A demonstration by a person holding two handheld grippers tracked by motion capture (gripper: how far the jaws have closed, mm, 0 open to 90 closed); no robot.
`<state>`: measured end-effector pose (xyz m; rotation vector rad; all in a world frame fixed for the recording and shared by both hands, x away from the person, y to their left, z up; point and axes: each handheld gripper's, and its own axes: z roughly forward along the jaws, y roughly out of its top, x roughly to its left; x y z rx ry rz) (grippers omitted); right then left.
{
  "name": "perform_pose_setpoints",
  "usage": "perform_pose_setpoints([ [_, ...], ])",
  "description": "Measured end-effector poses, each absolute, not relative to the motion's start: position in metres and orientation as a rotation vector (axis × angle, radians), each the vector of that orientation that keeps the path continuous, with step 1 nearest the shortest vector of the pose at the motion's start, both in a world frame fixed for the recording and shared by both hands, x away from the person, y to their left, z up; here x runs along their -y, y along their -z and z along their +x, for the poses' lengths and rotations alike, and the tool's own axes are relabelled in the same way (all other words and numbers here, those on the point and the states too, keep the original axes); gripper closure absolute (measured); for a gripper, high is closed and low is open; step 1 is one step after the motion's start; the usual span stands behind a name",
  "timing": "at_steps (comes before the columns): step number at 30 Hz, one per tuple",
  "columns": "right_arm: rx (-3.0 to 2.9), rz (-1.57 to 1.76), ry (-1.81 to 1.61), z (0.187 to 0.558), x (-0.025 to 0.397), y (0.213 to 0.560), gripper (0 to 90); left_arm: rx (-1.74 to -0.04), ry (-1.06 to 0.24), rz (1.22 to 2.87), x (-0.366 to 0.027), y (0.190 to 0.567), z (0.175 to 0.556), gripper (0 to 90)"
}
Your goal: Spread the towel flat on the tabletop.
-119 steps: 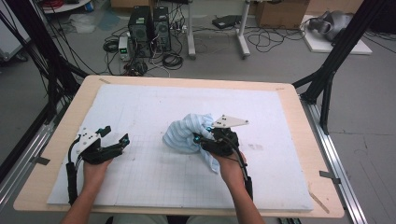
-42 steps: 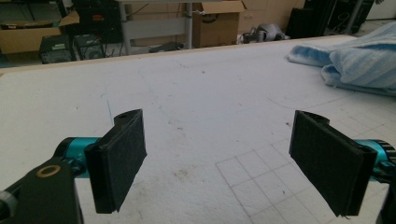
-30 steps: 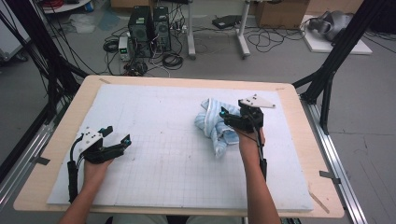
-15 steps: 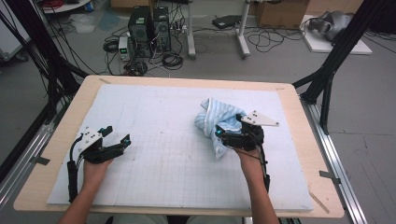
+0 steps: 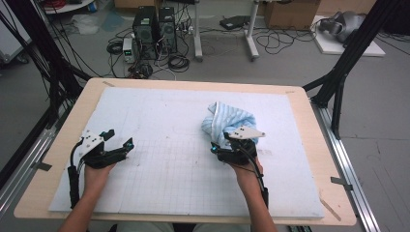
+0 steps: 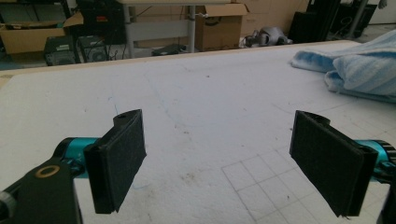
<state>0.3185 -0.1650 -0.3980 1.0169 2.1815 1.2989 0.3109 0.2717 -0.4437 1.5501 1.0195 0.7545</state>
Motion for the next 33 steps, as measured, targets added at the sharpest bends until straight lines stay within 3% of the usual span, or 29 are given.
perform_pose_setpoints([
  [10,-2.239,1.002,-1.267,0.313,0.169,0.415,83.0,-1.002,-0.753,1.544,-0.272,0.44,0.309,18.5],
  [33,-2.201,0.897,-1.38,0.256,0.205,0.407,89.3,-0.925,-0.725,1.563,-0.253,0.421,0.308,19.1],
])
